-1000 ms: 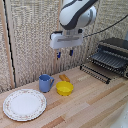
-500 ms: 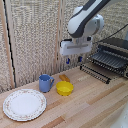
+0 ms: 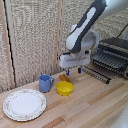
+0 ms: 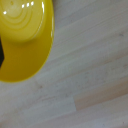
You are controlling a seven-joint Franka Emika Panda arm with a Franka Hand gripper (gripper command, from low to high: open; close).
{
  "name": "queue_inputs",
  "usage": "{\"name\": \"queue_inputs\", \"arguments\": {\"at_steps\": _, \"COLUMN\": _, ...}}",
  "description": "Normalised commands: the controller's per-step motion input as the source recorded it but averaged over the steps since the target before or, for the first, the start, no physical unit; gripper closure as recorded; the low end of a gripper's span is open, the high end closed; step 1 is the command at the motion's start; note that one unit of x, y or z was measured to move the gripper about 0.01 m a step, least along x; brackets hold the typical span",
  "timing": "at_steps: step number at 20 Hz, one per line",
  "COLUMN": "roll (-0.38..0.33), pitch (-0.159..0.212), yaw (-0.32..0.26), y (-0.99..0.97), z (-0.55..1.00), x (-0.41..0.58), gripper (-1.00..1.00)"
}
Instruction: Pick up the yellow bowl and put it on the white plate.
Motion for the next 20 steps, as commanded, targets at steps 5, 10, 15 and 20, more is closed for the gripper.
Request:
{"name": "queue_inputs", "arguments": {"at_steps": 5, "roll": -0.073, "pitch": 0.035, "yaw": 0.03, "y": 0.0, "z": -0.57, "x": 0.0, "gripper": -1.0}}
{"name": "queue_inputs", "arguments": {"at_steps": 10, "roll": -0.077, "pitch": 0.026, "yaw": 0.02, "y": 0.09, "z": -0.36, "x": 0.0, "gripper": -1.0}}
{"name": "queue_inputs", "arguments": {"at_steps": 15, "roll": -0.058, "pitch": 0.0, "yaw": 0.013, "y": 0.17, "z": -0.08, "x": -0.077, "gripper": 1.0}}
{"name": "queue_inputs", "arguments": {"at_steps": 20, "roll": -0.027, "pitch": 0.001, "yaw": 0.017, "y": 0.1, "z": -0.03, "x": -0.081, "gripper": 1.0}}
